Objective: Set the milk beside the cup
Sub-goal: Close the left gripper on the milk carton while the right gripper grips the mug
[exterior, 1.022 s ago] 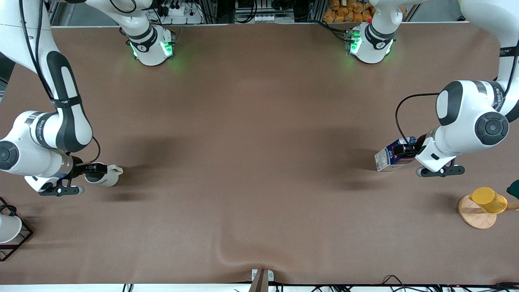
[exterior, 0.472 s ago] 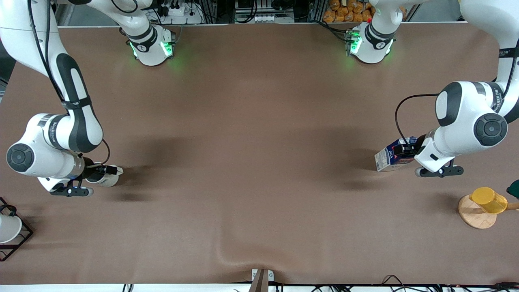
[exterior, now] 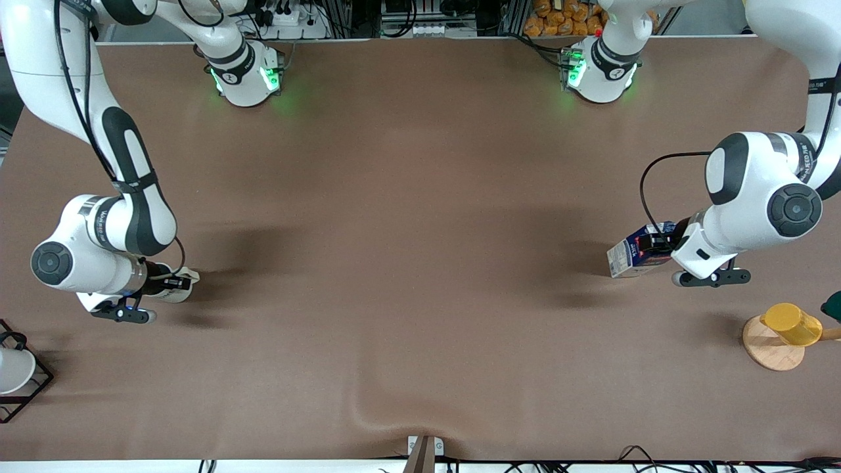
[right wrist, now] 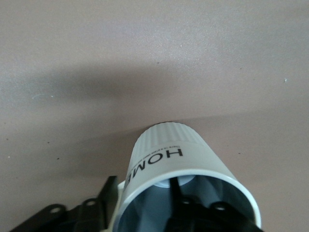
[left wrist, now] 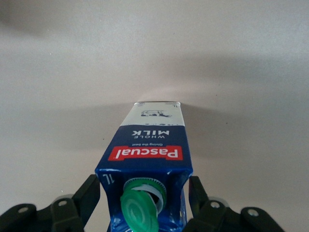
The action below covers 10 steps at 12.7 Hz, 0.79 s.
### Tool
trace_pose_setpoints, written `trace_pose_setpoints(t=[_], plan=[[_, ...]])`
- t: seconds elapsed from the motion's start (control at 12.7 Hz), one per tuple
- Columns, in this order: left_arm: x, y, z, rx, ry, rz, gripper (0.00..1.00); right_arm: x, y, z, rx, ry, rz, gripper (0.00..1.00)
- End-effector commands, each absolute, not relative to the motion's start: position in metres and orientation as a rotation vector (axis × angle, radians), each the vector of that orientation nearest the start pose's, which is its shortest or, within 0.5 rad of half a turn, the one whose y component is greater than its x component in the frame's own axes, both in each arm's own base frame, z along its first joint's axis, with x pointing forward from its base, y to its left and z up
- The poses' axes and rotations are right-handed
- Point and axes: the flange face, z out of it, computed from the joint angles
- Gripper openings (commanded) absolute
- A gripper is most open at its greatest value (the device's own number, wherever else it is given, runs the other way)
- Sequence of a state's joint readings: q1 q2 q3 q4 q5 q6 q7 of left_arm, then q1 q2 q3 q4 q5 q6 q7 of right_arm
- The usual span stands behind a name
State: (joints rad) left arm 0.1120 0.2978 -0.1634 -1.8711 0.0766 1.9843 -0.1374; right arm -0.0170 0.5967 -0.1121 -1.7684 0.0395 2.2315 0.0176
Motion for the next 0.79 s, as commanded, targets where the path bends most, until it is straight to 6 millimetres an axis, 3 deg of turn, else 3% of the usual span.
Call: trace_pose_setpoints(t=[0.0, 0.16, 0.39, 0.71], plan=[[0.599, -0.021, 0.345, -3.107, -0.067, 0.312, 0.78, 0.646, -0.073, 0.225, -3.135, 0.293, 0.181, 0.00], [0.597, -0.021, 0.344, -3.106, -0.069, 0.338, 0.76, 0.648, -0.074, 0.238, -3.135, 0.286, 0.157, 0.00], [0.596, -0.021, 0.345, -3.102, -0.069, 0.357, 0.71, 0.653, -0.065, 0.274, -3.134, 0.271, 0.089, 0.00], [0.596, -0.022, 0.346, -3.103, -0.067, 0.355, 0.64, 0.655, -0.007, 0.344, -3.124, 0.258, 0.087, 0.00]])
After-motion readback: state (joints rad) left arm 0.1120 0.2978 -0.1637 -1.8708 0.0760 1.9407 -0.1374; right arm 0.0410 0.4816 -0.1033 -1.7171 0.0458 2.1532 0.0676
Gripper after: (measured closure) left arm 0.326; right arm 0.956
